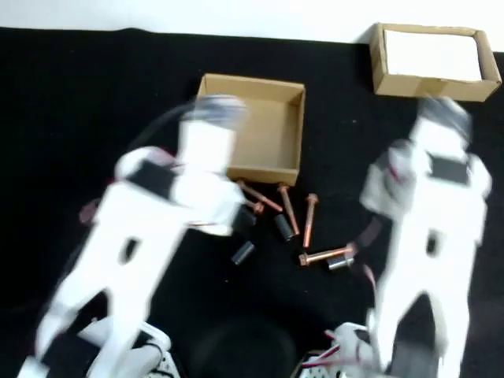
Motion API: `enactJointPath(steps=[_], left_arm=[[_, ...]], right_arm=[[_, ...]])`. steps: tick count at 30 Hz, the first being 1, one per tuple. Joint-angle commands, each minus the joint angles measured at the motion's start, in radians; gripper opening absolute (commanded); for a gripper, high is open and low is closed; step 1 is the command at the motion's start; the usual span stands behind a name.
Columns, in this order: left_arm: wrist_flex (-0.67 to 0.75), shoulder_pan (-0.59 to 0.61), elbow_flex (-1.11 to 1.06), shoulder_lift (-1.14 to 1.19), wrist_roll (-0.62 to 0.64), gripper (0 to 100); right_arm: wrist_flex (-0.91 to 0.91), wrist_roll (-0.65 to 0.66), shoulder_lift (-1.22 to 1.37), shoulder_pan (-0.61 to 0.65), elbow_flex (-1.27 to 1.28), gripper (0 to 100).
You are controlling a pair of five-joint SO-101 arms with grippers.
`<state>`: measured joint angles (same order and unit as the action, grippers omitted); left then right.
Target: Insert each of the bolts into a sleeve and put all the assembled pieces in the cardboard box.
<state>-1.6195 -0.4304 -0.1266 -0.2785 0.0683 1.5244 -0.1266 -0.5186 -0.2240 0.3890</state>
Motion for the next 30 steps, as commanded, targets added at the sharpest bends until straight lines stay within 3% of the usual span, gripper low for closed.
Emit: enactJointPath(steps=[1,8,14,24,30], left_arm=[[-0.080,-0.097,0.234,0.272,-0.002,29],[-0.110,-0.188,0.627,0.716,0.051,29],[-0.107,-0.208,0.949,1.010,0.083,29],[-0.106,-0.191,1.403,1.356,0.086,29],[-0.106,-0.179,1.526,1.475,0.089,29]], right_arm=[[-0.099,0.003,-0.216,-0.140,0.205,0.6],[-0.315,0.078,-0.521,-0.348,0.558,0.6],[-0.374,0.198,-0.733,-0.483,0.743,0.6],[-0.366,0.253,-0.983,-0.496,0.863,0.6],[-0.364,0.255,-1.020,-0.496,0.871,0.6]])
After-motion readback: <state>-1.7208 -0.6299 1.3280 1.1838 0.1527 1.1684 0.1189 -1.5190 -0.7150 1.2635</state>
